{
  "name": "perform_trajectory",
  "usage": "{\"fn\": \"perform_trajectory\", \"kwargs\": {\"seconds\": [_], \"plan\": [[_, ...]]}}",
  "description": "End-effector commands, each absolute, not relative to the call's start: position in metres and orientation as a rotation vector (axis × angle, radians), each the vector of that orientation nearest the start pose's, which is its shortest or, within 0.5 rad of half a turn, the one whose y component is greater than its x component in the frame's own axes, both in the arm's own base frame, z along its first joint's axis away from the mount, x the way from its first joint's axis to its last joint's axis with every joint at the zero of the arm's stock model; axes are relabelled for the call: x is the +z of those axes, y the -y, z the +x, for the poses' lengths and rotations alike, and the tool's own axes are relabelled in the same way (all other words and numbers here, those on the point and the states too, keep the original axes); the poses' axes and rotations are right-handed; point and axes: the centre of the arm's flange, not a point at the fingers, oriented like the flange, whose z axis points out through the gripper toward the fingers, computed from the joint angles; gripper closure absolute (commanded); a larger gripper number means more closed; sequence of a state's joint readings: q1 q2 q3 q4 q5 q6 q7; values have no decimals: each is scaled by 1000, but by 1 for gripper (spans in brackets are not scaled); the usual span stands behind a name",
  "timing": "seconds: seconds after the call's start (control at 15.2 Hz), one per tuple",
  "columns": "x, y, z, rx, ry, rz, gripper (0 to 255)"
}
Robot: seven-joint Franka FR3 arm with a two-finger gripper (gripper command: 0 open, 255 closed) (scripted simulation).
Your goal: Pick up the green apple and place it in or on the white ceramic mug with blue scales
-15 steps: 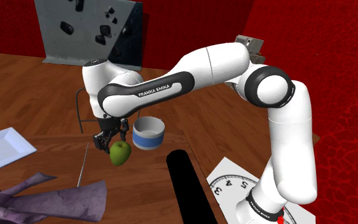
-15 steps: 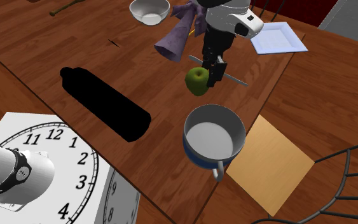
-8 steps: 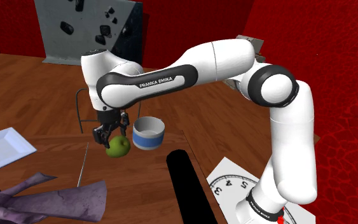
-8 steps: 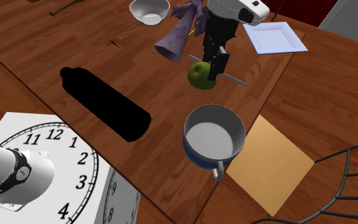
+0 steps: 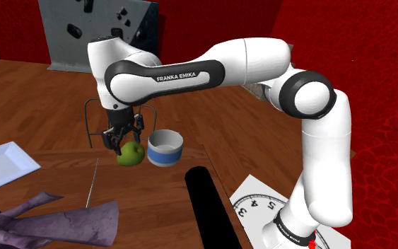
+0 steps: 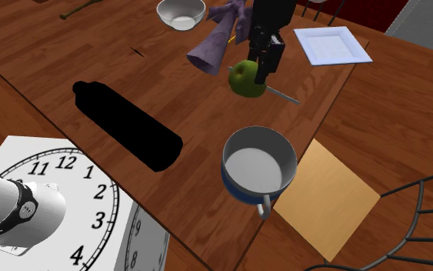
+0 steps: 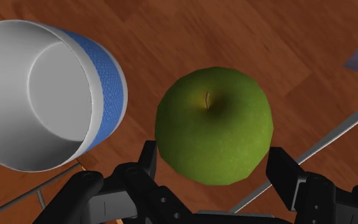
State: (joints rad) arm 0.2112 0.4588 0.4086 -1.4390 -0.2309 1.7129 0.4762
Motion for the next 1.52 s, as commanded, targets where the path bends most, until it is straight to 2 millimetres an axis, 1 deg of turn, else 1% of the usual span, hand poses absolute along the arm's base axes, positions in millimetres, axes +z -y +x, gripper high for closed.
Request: {"fn": "perform_trajectory", "kwargs": {"seconds": [0.0,1.06,1.12,1.45], "plan": [[442,-335,580,165,274,-3242,255],[527,-335,580,165,274,-3242,255],[529,-335,580,165,274,-3242,255],[540,-271,594,165,274,-3242,255]]}}
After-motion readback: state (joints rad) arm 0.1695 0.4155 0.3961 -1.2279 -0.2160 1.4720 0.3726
